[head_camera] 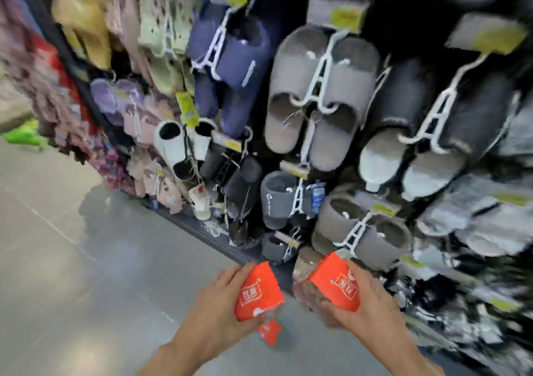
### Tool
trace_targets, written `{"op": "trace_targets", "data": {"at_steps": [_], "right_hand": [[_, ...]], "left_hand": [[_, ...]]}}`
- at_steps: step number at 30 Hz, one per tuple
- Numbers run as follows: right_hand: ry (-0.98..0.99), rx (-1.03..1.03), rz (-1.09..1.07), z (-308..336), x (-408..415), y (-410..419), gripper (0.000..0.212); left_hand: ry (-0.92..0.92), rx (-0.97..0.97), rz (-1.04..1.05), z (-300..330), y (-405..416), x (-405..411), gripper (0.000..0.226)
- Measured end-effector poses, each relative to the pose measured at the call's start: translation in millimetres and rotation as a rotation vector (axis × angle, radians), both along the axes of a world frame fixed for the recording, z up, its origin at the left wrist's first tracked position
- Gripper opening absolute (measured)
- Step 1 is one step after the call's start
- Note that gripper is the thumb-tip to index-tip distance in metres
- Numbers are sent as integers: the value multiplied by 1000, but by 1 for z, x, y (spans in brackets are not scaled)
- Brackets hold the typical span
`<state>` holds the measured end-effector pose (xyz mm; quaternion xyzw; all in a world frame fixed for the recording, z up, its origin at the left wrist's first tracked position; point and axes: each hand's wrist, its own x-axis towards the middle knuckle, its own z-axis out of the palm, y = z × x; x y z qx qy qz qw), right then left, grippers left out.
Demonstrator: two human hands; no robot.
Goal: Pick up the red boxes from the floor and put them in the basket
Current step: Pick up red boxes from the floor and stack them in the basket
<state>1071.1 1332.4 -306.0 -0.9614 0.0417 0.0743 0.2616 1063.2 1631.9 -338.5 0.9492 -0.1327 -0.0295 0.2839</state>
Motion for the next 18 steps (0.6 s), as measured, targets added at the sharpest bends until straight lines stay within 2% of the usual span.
{"op": "trace_targets", "data": {"at_steps": [7,11,14,18], "right_hand": [[-163,112,-251,181,-103,-125,97],[-185,45,-459,241,-180,-202,91],[-238,-4,-587,256,-236,-268,94],[-261,9,-807,280,-311,-338,48]], "left_hand": [[-220,84,-291,184,-129,-3,102],[-239,91,-482,235,-229,-19,97],[-266,96,-619,258,-316,-36,94],[-289,97,-780,271,-434,-73,91]]}}
